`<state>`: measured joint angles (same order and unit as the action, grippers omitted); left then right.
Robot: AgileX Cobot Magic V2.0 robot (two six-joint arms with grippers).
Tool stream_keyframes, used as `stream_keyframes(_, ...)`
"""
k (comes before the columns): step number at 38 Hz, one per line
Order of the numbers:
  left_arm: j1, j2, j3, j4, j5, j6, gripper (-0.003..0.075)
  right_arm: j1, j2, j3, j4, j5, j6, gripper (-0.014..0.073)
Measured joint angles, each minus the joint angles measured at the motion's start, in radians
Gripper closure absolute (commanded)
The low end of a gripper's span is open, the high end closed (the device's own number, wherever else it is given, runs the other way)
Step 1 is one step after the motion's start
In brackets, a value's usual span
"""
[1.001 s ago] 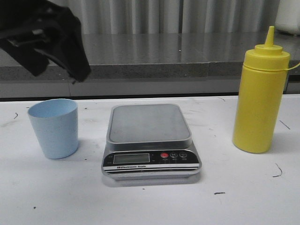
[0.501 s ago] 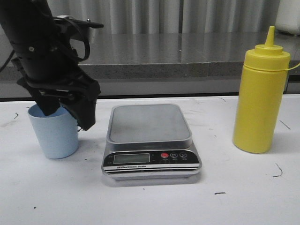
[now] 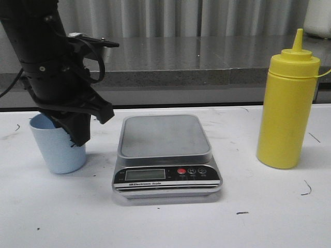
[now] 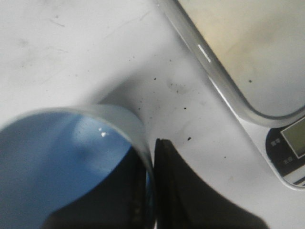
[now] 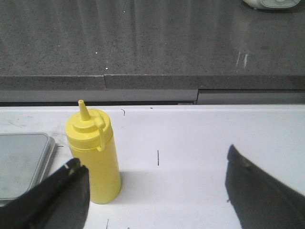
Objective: Pour seasoning into cup on scale with both arms
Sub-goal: 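Reach the left gripper down to the light blue cup and grasp it, then lift the cup with the left gripper and lower it onto the scale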
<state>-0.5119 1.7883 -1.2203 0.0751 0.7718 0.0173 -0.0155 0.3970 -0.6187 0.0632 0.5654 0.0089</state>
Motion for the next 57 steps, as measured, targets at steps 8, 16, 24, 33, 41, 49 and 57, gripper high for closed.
stream_keyframes(8, -0.005, 0.0, -0.176, 0.0, 0.168, 0.0, 0.074, 0.0, 0.0, 0.0, 0.0, 0.0, 0.0, -0.0008)
stream_keyframes(16, -0.054, 0.017, -0.392, 0.004, 0.263, 0.0, 0.074, 0.0, 0.0, 0.0, 0.0, 0.001, 0.0, -0.0008)
stream_keyframes(24, -0.165, 0.174, -0.589, 0.001, 0.339, 0.0, 0.074, 0.0, 0.0, 0.0, 0.0, 0.002, 0.0, -0.0008)
stream_keyframes(33, -0.213, 0.263, -0.636, -0.007, 0.344, 0.0, 0.0739, 0.0, 0.0, 0.0, 0.0, 0.005, 0.0, -0.0008)
stream_keyframes(41, -0.213, 0.269, -0.637, -0.035, 0.326, 0.0, 0.0642, 0.0, 0.0, 0.0, 0.0, 0.005, 0.0, -0.0008)
stream_keyframes(49, -0.213, 0.286, -0.638, -0.048, 0.326, 0.0, 0.0381, 0.0, 0.0, 0.0, 0.0, 0.006, 0.0, -0.0008)
stream_keyframes(57, -0.213, 0.293, -0.658, -0.052, 0.34, 0.0, 0.0165, 0.0, 0.0, 0.0, 0.0, 0.01, 0.0, -0.0008)
